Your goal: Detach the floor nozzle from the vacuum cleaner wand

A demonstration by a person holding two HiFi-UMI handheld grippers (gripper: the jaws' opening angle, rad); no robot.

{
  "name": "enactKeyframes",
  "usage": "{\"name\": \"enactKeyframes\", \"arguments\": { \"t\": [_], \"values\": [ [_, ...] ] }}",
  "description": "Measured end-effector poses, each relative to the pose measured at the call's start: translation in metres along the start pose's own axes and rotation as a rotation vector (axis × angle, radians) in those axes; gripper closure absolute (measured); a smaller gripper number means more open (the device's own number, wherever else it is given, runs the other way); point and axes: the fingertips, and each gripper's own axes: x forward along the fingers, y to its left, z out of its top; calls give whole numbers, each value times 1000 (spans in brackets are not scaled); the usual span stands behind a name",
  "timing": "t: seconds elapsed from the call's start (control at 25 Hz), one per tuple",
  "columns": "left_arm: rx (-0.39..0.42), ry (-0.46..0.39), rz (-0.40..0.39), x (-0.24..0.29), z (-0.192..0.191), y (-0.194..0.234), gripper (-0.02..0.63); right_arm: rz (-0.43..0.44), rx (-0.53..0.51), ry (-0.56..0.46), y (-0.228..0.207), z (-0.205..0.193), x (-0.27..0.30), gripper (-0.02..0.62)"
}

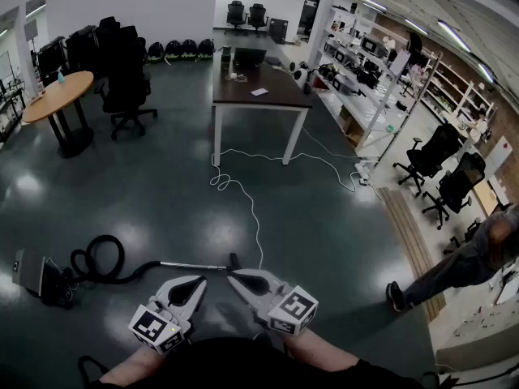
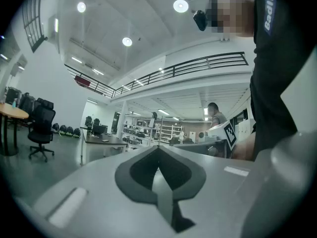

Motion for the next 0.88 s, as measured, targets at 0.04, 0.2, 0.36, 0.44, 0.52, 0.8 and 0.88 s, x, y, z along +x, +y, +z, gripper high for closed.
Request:
{"name": "enactKeyframes", "arguments": {
  "t": [0.04, 0.2, 0.36, 0.44, 0.52, 0.8, 0.88],
  "values": [
    [-1, 2, -1, 1, 0, 0, 607, -4, 2, 0, -2, 0, -1, 595],
    [1, 8, -2, 7, 1, 0, 607, -13, 12, 0, -8, 0, -4, 595],
    [-17, 9, 1, 20, 1, -7, 607, -15, 18, -13, -16, 2, -15, 596],
    [-28, 18, 6, 26, 2, -12, 607, -9, 22, -30, -18, 4, -21, 595],
    [-26, 30, 13, 31, -2, -15, 607, -4, 8, -35, -20, 7, -27, 595],
    [-1, 36, 70, 65, -9, -22, 607, 24, -27, -6, -49, -4, -61, 595],
    [2, 43, 92, 73, -8, -24, 607, 26, -4, 2, -59, -6, -70, 595]
  ]
}}
